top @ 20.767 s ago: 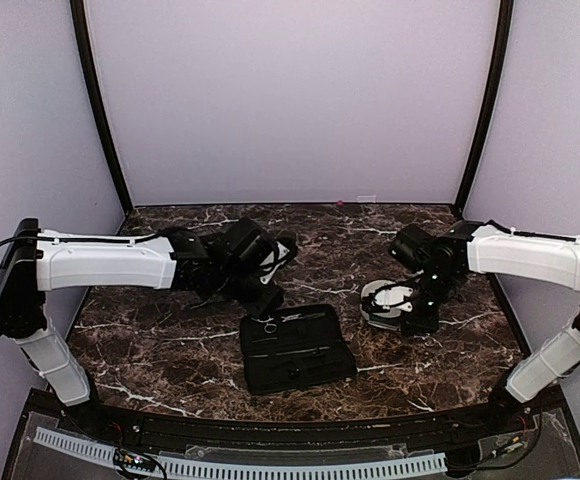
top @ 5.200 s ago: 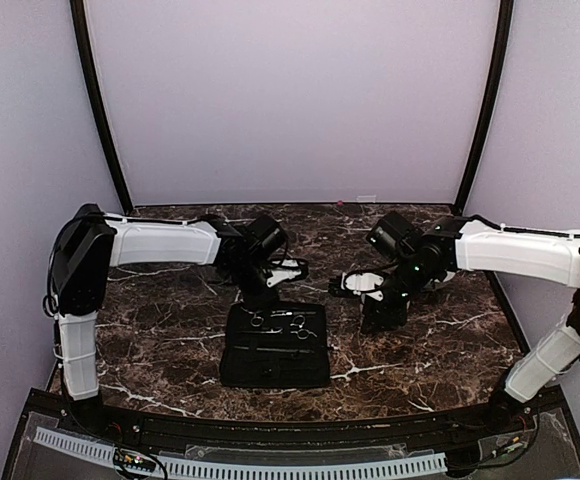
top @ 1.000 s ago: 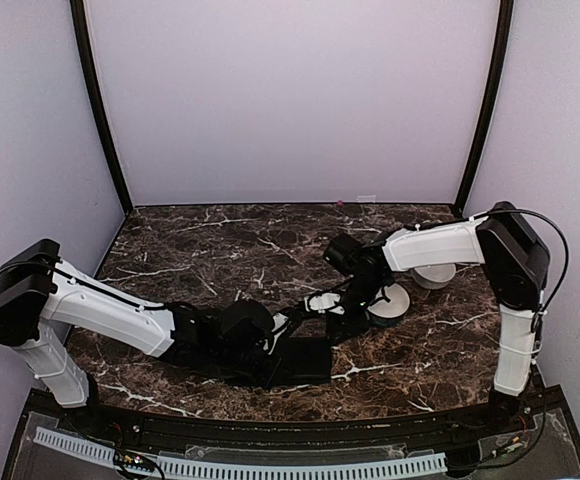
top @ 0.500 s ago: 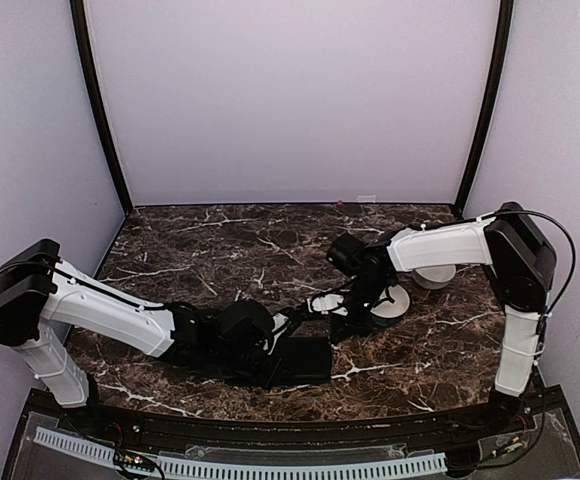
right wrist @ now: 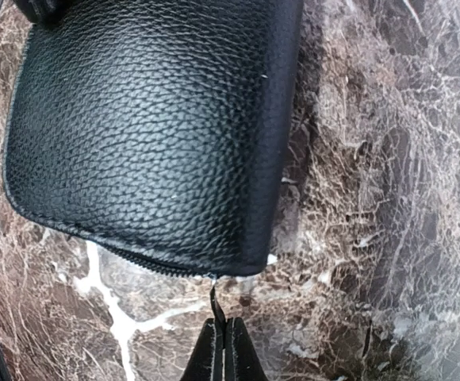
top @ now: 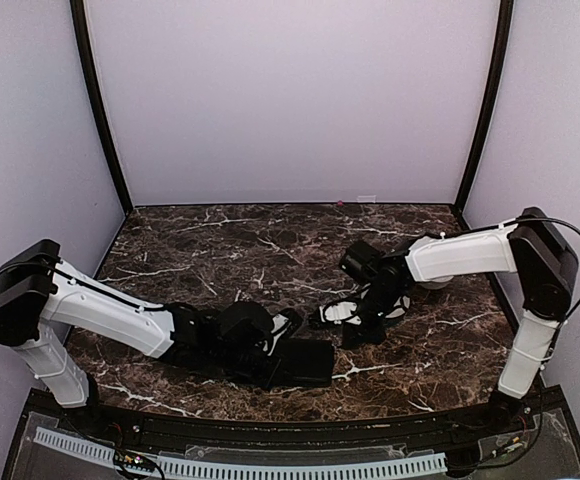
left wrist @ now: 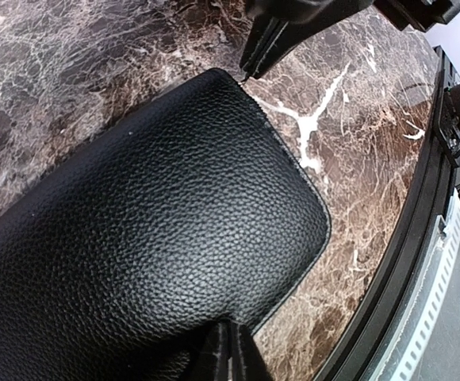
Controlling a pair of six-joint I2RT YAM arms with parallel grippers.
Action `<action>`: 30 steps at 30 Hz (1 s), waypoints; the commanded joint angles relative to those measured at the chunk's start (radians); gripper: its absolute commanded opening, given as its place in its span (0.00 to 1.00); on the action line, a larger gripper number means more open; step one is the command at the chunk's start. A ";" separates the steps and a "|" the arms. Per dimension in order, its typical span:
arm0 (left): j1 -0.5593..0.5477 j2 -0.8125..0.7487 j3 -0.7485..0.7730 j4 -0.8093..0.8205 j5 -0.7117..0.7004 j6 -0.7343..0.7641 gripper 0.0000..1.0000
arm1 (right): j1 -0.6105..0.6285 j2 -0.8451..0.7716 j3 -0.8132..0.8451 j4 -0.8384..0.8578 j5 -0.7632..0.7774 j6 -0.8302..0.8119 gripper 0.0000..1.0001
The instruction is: Sort the hair-cutting tools
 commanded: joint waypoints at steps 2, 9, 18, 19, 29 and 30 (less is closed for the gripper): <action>-0.042 -0.009 -0.016 -0.226 -0.178 0.075 0.10 | 0.001 -0.043 -0.002 0.051 0.040 0.049 0.00; -0.183 -0.020 0.128 -0.325 -0.468 0.335 0.33 | 0.002 0.044 0.144 0.014 0.009 0.061 0.00; -0.195 0.060 0.208 -0.230 -0.496 0.569 0.34 | 0.003 0.130 0.249 -0.018 0.020 0.060 0.00; -0.194 0.076 0.225 -0.228 -0.504 0.581 0.34 | 0.003 0.136 0.257 -0.021 0.026 0.059 0.00; -0.179 0.193 0.318 -0.211 -0.545 0.661 0.34 | 0.004 0.149 0.271 -0.025 0.022 0.056 0.00; -0.173 0.199 0.320 -0.205 -0.544 0.660 0.34 | 0.003 0.149 0.269 -0.026 0.021 0.056 0.00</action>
